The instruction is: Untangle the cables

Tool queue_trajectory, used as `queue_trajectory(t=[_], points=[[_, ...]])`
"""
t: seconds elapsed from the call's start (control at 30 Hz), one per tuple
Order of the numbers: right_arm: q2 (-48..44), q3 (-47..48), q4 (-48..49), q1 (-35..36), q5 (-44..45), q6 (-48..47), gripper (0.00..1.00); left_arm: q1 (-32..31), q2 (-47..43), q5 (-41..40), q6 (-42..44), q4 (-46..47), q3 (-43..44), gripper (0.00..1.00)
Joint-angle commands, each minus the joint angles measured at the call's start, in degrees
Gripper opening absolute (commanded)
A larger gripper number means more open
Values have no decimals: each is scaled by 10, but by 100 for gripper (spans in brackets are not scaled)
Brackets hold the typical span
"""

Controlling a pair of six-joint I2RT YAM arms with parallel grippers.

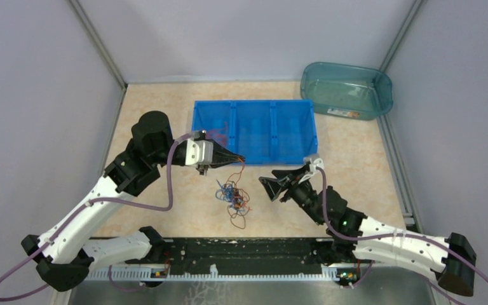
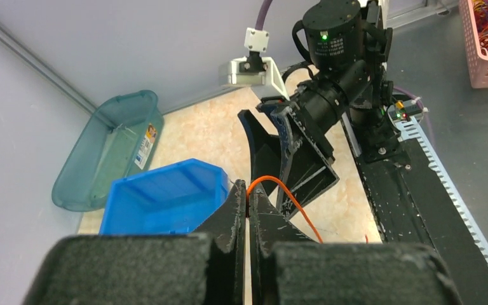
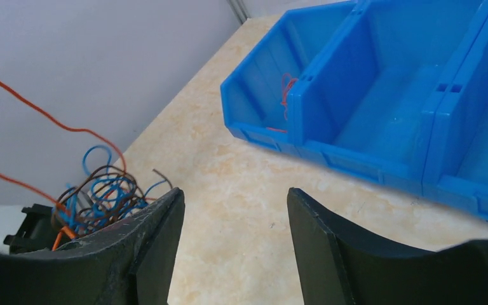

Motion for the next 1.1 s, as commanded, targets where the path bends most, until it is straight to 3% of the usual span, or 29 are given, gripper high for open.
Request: queue_trajectory(t=[0.0, 0.27, 0.53, 1.07], points=[[-15, 37, -30, 4, -15, -19, 62, -3, -12, 17, 7, 5, -7, 0], [66, 94, 50, 4, -85, -44, 66, -4, -9, 19, -2, 8, -11, 0], [140, 127, 115, 4, -92, -46, 68, -5, -8, 20, -11, 16, -15, 0], [233, 123, 225, 11, -170, -14, 70, -8, -10, 20, -17, 31, -25, 0]])
